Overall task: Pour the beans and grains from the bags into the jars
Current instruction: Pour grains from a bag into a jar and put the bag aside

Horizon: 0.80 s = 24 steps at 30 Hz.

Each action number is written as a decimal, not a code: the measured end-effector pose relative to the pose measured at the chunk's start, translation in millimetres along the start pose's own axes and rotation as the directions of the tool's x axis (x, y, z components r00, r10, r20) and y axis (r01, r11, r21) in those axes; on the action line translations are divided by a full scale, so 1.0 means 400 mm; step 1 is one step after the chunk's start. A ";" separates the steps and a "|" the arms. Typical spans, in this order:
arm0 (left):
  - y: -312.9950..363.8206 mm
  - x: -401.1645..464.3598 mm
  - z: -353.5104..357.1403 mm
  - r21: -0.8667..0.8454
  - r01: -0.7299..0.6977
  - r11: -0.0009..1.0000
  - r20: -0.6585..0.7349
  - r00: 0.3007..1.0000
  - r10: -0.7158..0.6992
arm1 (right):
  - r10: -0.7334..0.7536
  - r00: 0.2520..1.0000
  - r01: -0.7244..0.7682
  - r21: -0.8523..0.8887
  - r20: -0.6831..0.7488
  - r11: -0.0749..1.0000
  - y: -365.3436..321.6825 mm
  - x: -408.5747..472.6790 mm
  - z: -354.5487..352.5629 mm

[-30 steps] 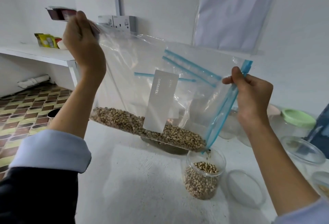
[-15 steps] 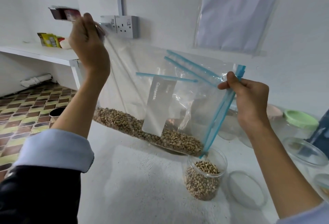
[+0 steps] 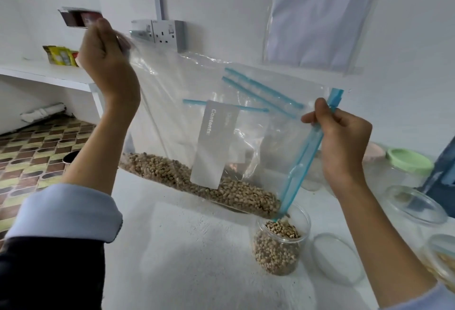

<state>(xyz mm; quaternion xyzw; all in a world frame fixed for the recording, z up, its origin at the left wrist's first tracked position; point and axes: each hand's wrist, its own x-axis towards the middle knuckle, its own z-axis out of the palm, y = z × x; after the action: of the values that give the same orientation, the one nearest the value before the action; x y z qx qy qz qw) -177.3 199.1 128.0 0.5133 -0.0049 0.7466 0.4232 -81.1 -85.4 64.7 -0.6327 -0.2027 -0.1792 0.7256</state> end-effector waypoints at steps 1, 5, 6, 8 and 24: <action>0.000 -0.001 0.001 -0.006 -0.002 1.000 0.009 1.000 0.002 | 0.013 1.000 -0.013 -0.005 0.029 1.000 -0.001 -0.002 0.004; 0.010 0.007 0.005 -0.001 -0.022 1.000 0.003 1.000 0.022 | -0.006 1.000 0.006 0.016 -0.019 1.000 -0.005 -0.005 0.006; 0.011 0.010 0.005 0.001 -0.026 1.000 0.001 1.000 0.026 | -0.002 1.000 0.002 0.017 0.000 1.000 -0.008 -0.006 0.008; 0.013 0.016 0.006 -0.014 -0.017 1.000 0.007 1.000 0.017 | 0.003 0.999 -0.003 -0.002 0.044 1.000 -0.012 -0.010 0.013; 0.017 0.038 -0.010 0.062 -0.047 0.997 0.000 0.999 0.047 | 0.047 0.997 -0.048 0.022 0.056 0.999 -0.024 0.009 0.034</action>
<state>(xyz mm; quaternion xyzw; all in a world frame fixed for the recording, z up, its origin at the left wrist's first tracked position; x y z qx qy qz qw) -186.3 206.0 140.8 0.5254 0.0068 0.7565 0.3894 -83.8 -73.1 76.4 -0.6335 -0.2099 -0.1417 0.7311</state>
